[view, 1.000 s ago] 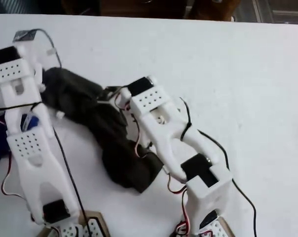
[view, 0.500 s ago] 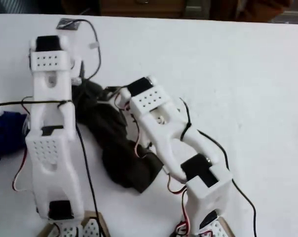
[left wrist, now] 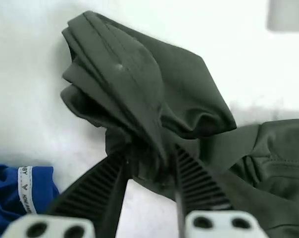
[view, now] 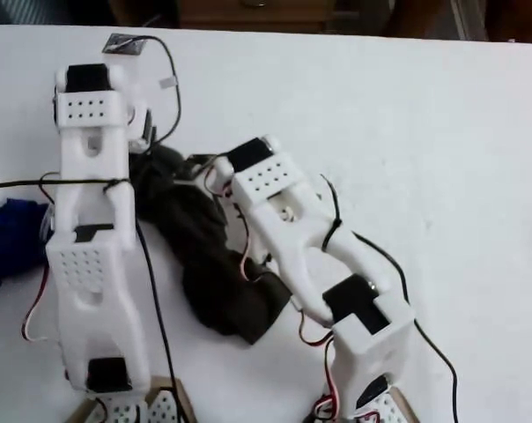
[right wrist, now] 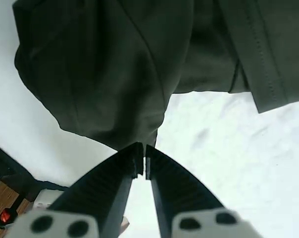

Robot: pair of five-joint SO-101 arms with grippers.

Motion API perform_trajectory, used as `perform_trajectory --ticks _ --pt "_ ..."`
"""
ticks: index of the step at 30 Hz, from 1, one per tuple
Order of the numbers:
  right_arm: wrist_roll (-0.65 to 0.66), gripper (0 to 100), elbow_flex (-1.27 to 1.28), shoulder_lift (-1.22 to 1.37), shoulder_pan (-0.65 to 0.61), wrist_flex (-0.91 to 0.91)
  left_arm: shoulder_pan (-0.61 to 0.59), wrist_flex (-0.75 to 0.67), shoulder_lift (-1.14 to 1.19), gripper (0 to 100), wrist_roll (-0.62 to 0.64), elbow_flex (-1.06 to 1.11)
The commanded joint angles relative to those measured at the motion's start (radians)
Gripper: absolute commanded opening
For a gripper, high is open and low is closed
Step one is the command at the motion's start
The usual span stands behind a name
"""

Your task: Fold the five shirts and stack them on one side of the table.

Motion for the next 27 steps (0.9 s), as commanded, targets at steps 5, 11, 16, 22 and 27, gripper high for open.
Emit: perform_trajectory --ticks 5,11,16,22,27 --pt "-0.005 1.8 -0.04 -0.051 0.008 0.002 0.005 -0.02 -0.069 15 0.0 -0.013" --pt "-0.005 1.8 -0.037 -0.051 0.008 -0.002 0.037 -0.048 -0.078 15 0.0 -0.015" --pt "-0.005 1.8 -0.035 -0.051 0.01 0.002 0.038 -0.069 -0.066 15 0.0 -0.008" --pt "-0.005 1.8 -0.035 -0.051 0.01 0.001 0.071 -0.092 -0.066 15 0.0 -0.062" --pt "-0.005 1.8 -0.035 -0.053 0.01 0.004 0.037 -0.1 -0.066 15 0.0 -0.03"
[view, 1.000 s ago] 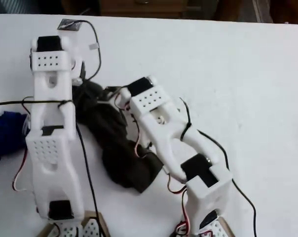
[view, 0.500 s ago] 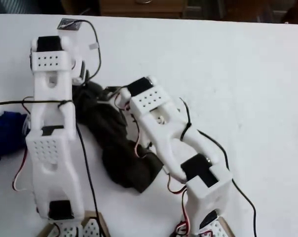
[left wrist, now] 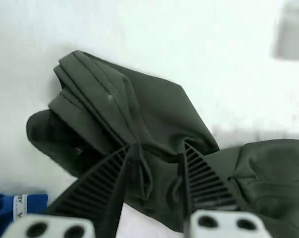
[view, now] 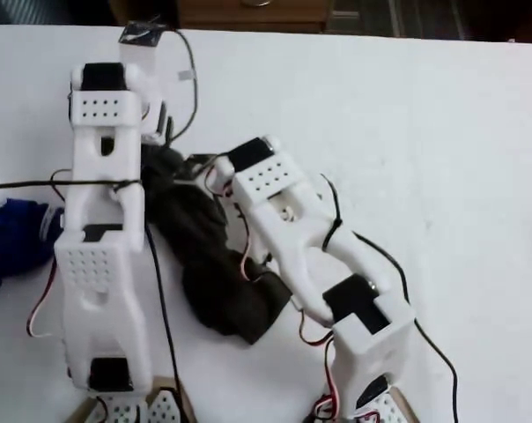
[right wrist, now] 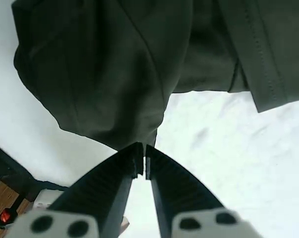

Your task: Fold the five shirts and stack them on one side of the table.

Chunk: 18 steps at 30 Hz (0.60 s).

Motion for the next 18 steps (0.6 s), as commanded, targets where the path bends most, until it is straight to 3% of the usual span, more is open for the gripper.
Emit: perform_trajectory --ticks 1,12,18 --pt "-0.005 1.8 -0.035 -0.053 0.008 0.002 -0.009 -0.014 -0.068 15 -0.002 -0.012" --pt "-0.005 1.8 -0.038 -0.054 0.008 0.004 -0.087 -0.034 -0.011 15 -0.041 -0.012" --pt "-0.005 1.8 -0.038 -0.053 0.008 0.002 -0.061 0.0 -0.078 15 -0.041 -0.01"
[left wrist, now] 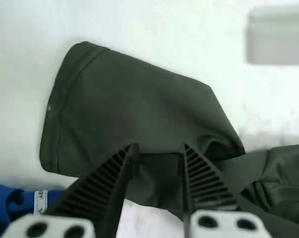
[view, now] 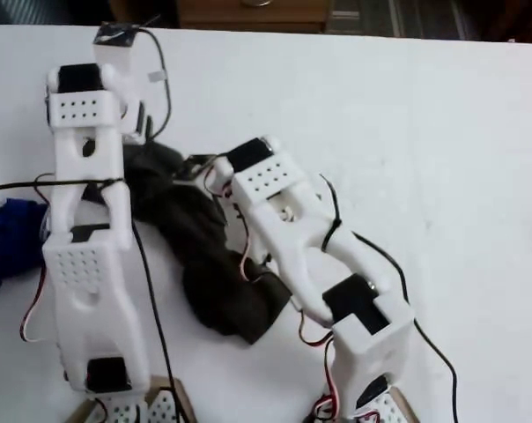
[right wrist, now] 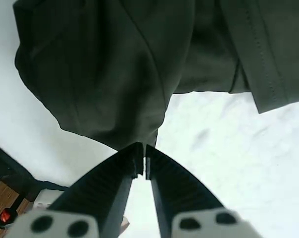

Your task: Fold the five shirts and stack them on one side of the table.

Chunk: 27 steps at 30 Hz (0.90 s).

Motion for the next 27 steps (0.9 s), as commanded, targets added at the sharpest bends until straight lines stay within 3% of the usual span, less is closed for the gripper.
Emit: perform_trajectory --ticks 1,11,18,24,27 --pt "-0.005 1.8 -0.038 -0.053 0.012 0.004 -0.003 0.028 -0.091 15 -0.005 -0.018" --pt "-0.005 1.8 -0.037 -0.053 0.012 0.004 -0.288 0.032 0.02 16 -0.005 -0.018" --pt "-0.003 1.8 -0.037 -0.051 0.012 0.004 -0.33 0.011 0.133 16 -0.006 -0.018" --pt "-0.003 1.8 -0.035 -0.051 0.012 0.005 -0.385 -0.095 0.163 16 -0.008 -0.018" --pt "-0.003 1.8 -0.035 -0.053 0.012 0.005 -0.408 -0.13 0.169 16 -0.072 -0.01"
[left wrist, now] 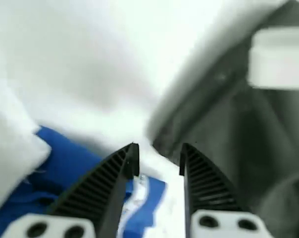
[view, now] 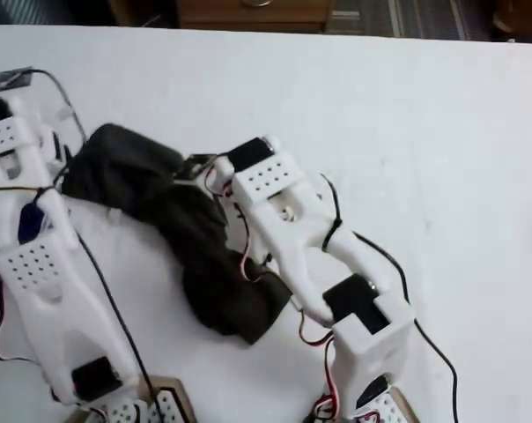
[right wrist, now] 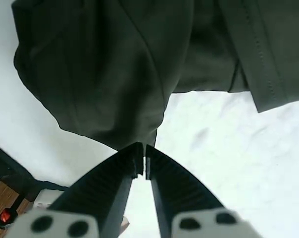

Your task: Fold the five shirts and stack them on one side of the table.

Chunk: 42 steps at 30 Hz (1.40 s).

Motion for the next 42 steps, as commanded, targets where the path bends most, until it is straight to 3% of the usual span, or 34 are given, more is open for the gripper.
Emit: perform_trajectory --ticks 1,19,27,31,35,38,42 --pt "-0.003 1.8 -0.035 -0.053 0.01 0.005 -0.026 -0.034 -0.003 16 -0.064 -0.01" --pt "-0.003 1.8 -0.037 -0.053 0.005 0.005 -0.005 0.002 0.153 16 -0.166 -0.071" --pt "-0.003 1.8 -0.038 -0.053 0.005 0.005 0.04 0.161 0.183 15 -0.167 -0.194" --pt "-0.003 1.8 -0.038 -0.053 0.005 0.005 0.061 0.149 0.183 15 -0.167 -0.148" --pt "-0.003 1.8 -0.038 -0.053 0.007 0.005 0.071 0.129 0.183 14 -0.157 -0.108" --pt "-0.003 1.8 -0.038 -0.053 0.007 0.004 0.072 0.129 0.183 3 -0.074 -0.111" --pt "-0.003 1.8 -0.038 -0.056 0.007 0.004 0.072 0.13 0.181 2 0.009 -0.107"
